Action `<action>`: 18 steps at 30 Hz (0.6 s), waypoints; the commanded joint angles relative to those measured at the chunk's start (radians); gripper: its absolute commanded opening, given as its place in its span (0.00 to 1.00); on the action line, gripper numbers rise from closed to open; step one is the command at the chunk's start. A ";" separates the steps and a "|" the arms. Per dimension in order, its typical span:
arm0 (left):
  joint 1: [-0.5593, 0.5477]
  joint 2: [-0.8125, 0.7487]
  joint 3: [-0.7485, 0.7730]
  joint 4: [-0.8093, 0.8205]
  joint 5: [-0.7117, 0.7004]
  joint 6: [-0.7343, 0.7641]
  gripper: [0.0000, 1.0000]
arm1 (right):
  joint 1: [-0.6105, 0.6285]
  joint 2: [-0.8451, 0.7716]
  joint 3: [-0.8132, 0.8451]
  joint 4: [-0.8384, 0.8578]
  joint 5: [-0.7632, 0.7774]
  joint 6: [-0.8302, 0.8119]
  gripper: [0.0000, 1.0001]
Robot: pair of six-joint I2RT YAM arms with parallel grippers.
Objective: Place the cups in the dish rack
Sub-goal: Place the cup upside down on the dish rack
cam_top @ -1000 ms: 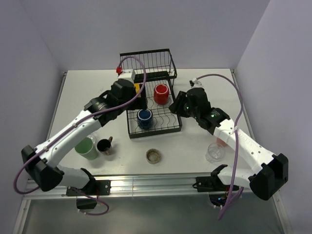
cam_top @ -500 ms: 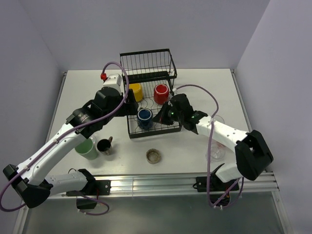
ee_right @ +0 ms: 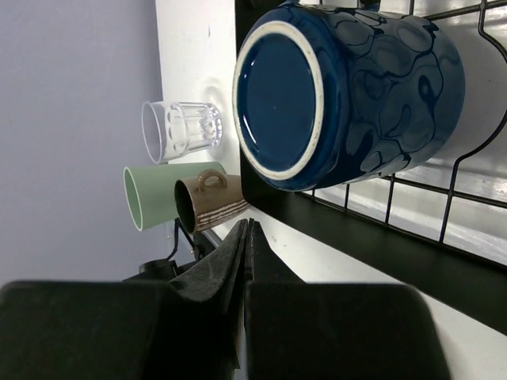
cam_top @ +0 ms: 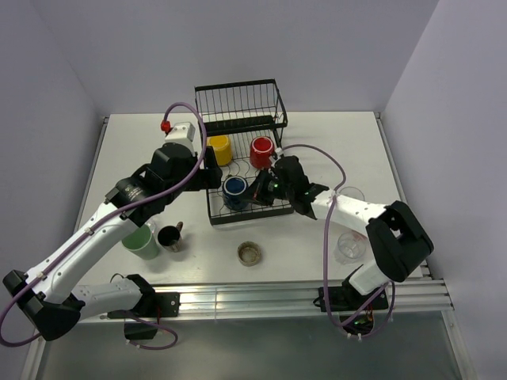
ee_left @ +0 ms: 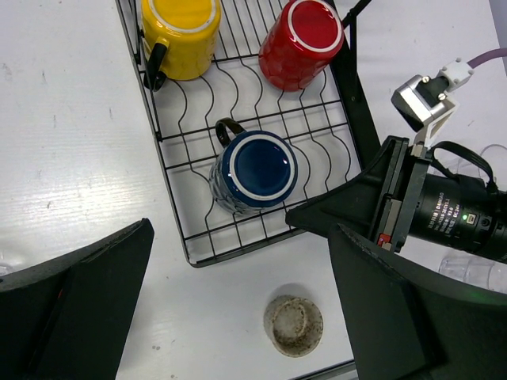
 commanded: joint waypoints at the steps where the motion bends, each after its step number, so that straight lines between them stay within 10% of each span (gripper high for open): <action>1: 0.007 -0.031 -0.009 0.009 0.007 -0.009 0.99 | 0.014 0.012 -0.009 0.074 -0.016 0.030 0.00; 18: 0.037 -0.049 -0.001 -0.001 0.048 -0.010 0.99 | 0.051 0.061 -0.066 0.162 0.007 0.074 0.00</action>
